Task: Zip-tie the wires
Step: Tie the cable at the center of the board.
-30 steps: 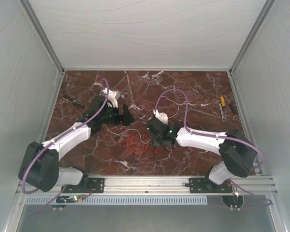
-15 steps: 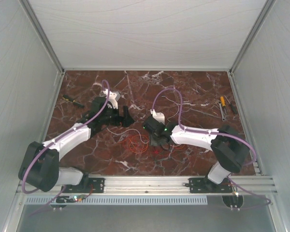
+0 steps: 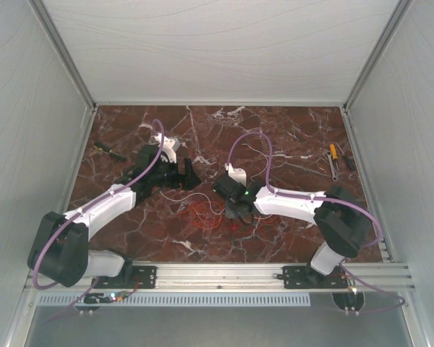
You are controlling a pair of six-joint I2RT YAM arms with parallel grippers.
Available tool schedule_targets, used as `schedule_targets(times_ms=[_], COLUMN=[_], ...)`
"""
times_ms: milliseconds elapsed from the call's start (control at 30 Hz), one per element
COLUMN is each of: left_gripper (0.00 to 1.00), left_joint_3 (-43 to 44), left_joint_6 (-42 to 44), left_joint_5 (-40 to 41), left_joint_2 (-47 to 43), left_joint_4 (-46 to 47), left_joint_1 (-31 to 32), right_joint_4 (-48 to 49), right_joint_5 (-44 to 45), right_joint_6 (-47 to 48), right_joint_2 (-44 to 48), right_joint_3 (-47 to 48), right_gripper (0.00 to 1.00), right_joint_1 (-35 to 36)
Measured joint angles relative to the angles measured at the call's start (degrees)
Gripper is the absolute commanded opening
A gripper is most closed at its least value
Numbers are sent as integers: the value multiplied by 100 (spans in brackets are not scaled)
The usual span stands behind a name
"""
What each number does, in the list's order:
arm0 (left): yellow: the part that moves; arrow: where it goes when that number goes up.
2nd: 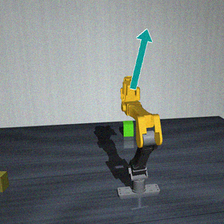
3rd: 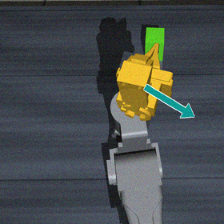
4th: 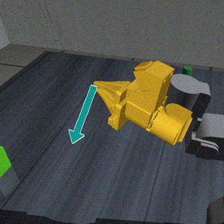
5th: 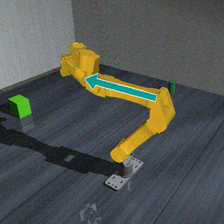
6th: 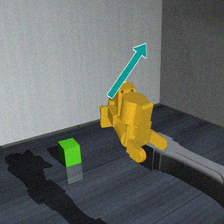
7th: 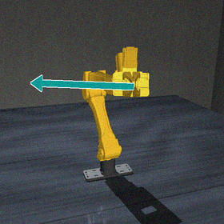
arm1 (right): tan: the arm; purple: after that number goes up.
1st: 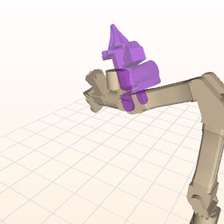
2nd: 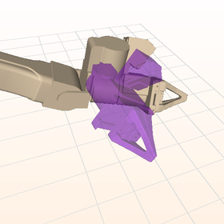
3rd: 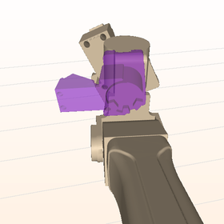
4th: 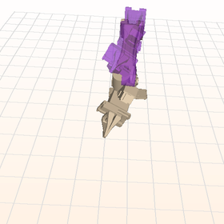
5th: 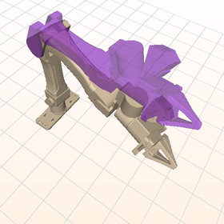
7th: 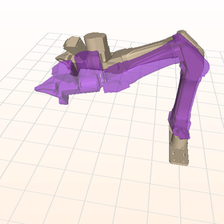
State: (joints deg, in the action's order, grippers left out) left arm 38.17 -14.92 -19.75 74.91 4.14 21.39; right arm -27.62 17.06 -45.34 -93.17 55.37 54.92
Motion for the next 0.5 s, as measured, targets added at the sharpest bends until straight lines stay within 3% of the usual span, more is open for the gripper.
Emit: schedule_targets(times_ms=[267,367,500], left_gripper=[100,100,100], left_joint_3=[0,0,0], left_joint_6=[13,15,24], left_joint_5=[-42,-46,-76], left_joint_2=[0,0,0], left_joint_4=[0,0,0], left_joint_1=[0,0,0], right_joint_4=[-39,-66,-160], right_joint_5=[9,11,11], right_joint_6=[-59,-74,-109], right_joint_2=[-20,-57,-122], right_joint_3=[11,15,101], right_gripper=[8,0,0], right_joint_1=[9,9,9])
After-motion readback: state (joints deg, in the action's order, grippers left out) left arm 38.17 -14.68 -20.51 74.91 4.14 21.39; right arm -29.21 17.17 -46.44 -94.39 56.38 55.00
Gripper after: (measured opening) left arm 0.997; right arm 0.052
